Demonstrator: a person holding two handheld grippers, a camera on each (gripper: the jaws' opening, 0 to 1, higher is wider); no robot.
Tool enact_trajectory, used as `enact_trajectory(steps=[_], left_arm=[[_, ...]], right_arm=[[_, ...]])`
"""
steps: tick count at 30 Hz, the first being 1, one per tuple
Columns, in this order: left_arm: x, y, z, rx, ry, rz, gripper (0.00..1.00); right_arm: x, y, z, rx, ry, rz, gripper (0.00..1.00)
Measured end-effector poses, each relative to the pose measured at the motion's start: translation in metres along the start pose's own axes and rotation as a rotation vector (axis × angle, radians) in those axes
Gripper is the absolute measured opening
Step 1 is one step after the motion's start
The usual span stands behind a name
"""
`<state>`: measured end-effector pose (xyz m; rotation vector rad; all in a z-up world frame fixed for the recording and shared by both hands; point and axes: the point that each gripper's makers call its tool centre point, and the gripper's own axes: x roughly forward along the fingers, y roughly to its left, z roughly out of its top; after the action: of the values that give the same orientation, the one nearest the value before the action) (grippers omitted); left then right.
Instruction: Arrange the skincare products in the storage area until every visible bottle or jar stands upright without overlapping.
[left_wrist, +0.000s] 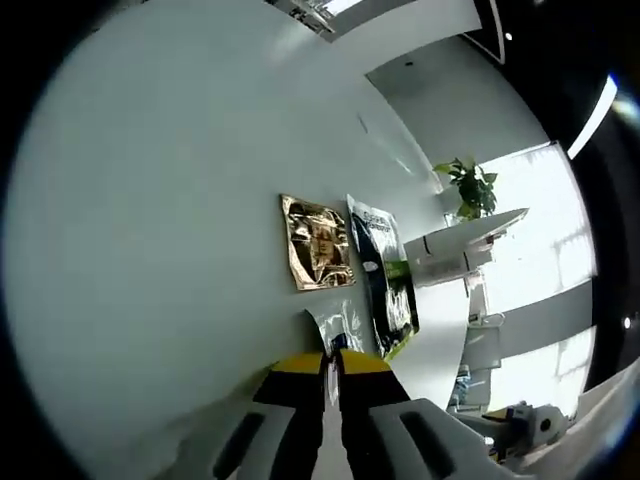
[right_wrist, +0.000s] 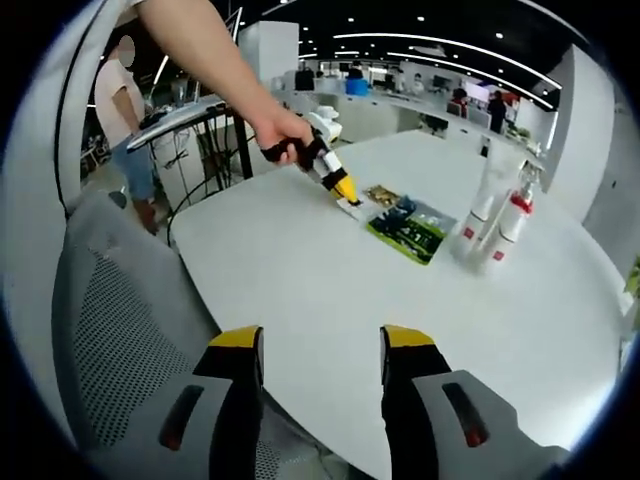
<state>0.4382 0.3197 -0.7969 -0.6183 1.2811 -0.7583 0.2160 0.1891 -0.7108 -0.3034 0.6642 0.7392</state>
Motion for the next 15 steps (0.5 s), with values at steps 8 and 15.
enact_trajectory(steps=[8, 15], left_arm=[[-0.0004, -0.0030, 0.0005, -0.021, 0.019, 0.002, 0.08], [-0.0076, -0.0062, 0.0024, -0.003, 0.021, 0.018, 0.16]], right_arm=[[-0.0003, 0.0013, 0.0012, -0.011, -0.004, 0.003, 0.45], [-0.0015, 0.0012, 0.0040, -0.016, -0.016, 0.002, 0.45]])
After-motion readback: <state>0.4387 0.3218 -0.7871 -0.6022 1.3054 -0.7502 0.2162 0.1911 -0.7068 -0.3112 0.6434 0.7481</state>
